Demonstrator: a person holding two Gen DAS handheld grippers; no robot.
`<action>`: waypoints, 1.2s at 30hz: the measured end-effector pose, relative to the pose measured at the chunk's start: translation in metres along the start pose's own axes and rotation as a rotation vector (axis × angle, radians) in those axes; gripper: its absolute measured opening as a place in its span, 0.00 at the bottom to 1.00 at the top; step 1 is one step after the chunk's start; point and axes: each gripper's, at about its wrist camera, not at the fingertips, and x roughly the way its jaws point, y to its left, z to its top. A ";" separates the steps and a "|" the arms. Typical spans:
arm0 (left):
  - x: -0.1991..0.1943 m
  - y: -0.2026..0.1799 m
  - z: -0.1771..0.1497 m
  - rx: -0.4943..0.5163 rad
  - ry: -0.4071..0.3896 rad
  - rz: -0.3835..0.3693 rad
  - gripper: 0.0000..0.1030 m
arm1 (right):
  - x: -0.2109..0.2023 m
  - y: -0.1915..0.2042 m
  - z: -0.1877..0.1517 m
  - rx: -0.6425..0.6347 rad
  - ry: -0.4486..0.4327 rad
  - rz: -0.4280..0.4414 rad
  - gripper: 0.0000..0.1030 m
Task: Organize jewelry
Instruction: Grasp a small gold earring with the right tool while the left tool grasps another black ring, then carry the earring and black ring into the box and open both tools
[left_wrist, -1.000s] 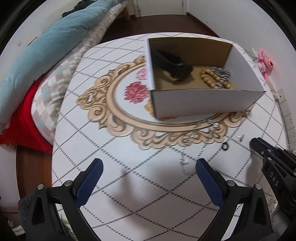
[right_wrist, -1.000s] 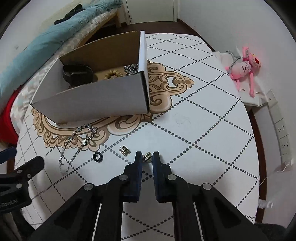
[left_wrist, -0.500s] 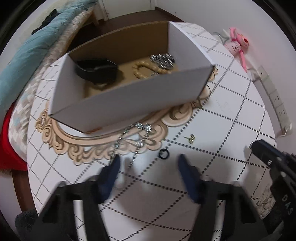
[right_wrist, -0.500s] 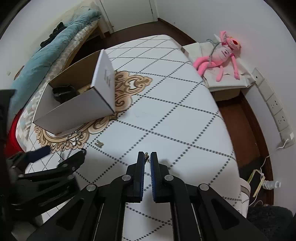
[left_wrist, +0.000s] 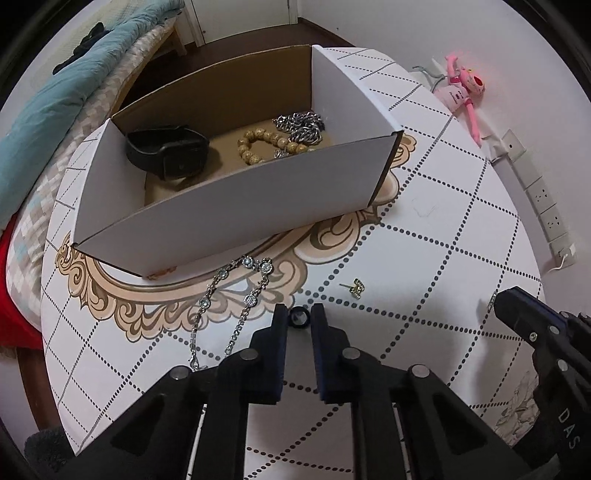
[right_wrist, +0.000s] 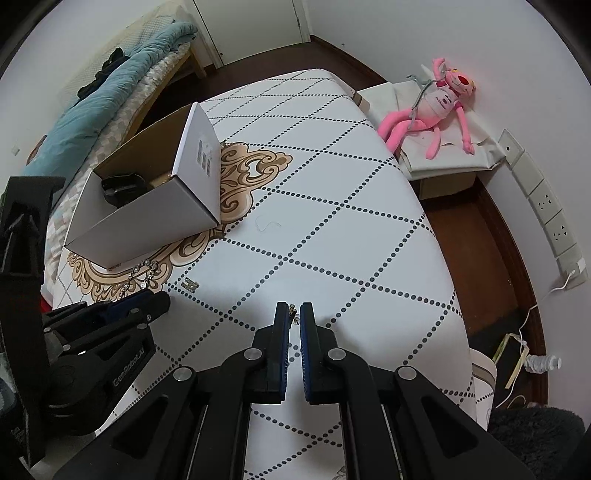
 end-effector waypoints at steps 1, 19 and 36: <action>-0.001 -0.001 0.001 -0.004 -0.009 0.002 0.10 | -0.001 0.001 0.000 -0.001 -0.002 0.001 0.06; -0.103 0.072 0.033 -0.158 -0.174 -0.118 0.10 | -0.052 0.049 0.049 -0.038 -0.108 0.167 0.06; -0.063 0.138 0.093 -0.275 -0.036 -0.101 0.22 | 0.021 0.126 0.154 -0.151 0.137 0.246 0.08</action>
